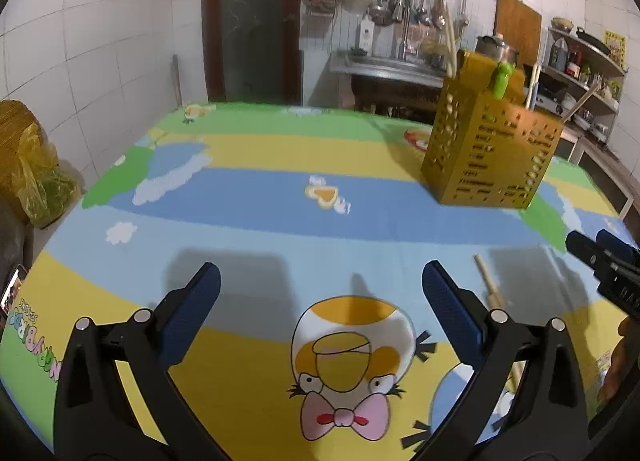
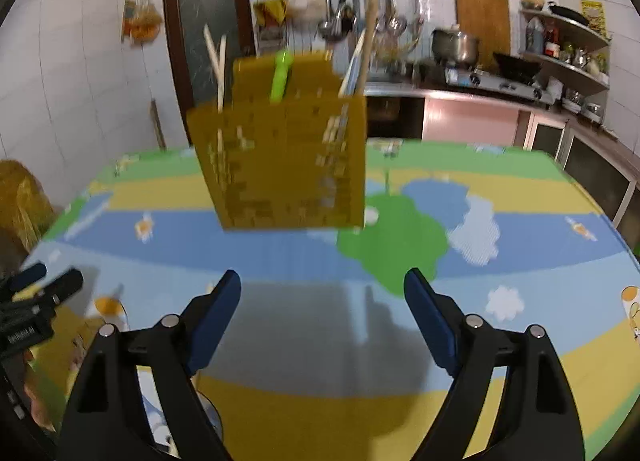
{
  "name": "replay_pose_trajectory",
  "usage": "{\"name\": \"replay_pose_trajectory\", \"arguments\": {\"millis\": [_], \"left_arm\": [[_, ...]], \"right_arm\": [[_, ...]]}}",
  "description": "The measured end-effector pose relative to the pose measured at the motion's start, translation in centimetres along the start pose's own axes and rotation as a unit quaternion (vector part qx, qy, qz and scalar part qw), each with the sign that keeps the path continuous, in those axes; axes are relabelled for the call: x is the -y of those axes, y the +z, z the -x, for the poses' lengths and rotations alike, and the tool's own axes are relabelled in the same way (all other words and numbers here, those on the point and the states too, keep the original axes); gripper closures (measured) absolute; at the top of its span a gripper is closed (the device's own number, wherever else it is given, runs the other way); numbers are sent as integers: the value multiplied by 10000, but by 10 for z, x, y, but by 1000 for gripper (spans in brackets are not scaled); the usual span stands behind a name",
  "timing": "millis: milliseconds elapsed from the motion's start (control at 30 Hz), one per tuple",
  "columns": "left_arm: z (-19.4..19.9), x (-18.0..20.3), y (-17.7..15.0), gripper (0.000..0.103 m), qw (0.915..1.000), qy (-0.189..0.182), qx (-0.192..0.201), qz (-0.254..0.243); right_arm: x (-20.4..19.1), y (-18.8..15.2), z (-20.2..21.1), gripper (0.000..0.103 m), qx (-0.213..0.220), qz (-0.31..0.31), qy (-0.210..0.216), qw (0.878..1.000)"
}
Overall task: Organize utensils
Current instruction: 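Move both open tools back down toward the loose wooden chopsticks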
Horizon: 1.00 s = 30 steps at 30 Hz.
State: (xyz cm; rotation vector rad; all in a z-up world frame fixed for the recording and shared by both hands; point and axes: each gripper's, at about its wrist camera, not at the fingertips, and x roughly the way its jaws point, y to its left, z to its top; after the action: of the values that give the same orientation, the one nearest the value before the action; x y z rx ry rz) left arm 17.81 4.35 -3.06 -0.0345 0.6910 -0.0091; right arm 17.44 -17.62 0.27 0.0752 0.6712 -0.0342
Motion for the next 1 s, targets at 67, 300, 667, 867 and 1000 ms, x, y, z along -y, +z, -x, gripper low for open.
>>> {"name": "replay_pose_trajectory", "arguments": {"millis": [67,300,667,867,1000], "left_arm": [[-4,0,0,5,10000,36,-73,-10],[-17,-4,-2,5,9994,51,-330,129],[-22,-2,-4,5,9990,159,-415,12],[-26,-13,0,5,9985,337,-409,166],[-28,-18,2,5,9981,376,-432,242]], "right_arm": [[-4,-2,-3,21,-64,80,-17,9999],[-17,-5,-14,21,-395,268,-13,9989],[-32,-10,-23,21,-741,402,250,9961],[-53,-3,-35,21,-804,556,258,9949],[-65,0,-47,35,-981,700,232,9924]]}}
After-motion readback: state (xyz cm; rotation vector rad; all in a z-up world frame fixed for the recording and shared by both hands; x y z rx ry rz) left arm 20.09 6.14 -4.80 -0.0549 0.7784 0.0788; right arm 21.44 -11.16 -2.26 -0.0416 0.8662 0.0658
